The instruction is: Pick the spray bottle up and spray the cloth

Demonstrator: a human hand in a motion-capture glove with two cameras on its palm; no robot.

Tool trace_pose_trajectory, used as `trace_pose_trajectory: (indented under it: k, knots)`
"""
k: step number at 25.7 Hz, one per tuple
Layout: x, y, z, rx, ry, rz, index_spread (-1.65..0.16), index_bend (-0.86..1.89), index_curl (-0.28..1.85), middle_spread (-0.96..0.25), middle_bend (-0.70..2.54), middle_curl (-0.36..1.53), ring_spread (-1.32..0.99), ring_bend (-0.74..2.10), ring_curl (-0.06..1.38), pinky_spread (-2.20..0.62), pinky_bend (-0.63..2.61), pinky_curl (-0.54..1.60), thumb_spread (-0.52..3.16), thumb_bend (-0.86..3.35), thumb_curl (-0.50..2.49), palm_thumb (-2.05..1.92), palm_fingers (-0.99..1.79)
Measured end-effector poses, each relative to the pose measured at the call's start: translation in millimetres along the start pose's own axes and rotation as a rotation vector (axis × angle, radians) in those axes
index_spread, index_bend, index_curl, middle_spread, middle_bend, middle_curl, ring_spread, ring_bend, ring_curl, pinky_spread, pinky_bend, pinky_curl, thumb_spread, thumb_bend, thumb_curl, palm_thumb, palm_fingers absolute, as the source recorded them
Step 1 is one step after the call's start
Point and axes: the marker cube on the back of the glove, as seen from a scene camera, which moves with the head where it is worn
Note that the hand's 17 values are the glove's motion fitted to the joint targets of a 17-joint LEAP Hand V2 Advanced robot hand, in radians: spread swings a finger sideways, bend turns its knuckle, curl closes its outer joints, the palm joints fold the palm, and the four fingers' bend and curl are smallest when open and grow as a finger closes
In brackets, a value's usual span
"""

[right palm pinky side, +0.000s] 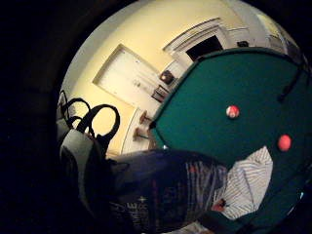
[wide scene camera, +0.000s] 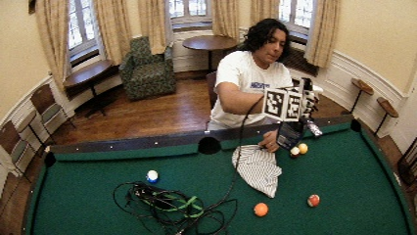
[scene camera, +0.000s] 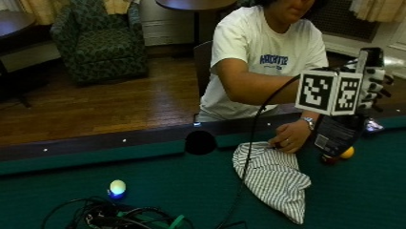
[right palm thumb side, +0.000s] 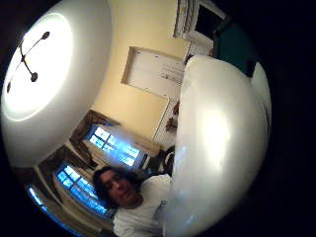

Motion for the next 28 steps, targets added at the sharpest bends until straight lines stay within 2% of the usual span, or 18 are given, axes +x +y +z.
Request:
trace_pose_trajectory:
  k: [5,12,28]
  knots:
    - [56,-5,48,0.034,-0.016,0.017,-0.30,0.36,0.64,-0.22,0.65,0.57,-0.24,0.74,0.48,-0.32,0.42,0.41,0.31,-0.03,0.87,0.90,1.38]
    - [119,-5,82,0.092,0.037,0.036,-0.30,0.37,0.64,-0.22,0.65,0.56,-0.24,0.74,0.48,-0.32,0.42,0.41,0.31,-0.03,0.87,0.90,1.38]
    - [149,-32,104,0.161,0.060,0.038,-0.30,0.39,0.64,-0.22,0.66,0.57,-0.24,0.74,0.48,-0.32,0.42,0.41,0.28,-0.03,0.87,0.90,1.39]
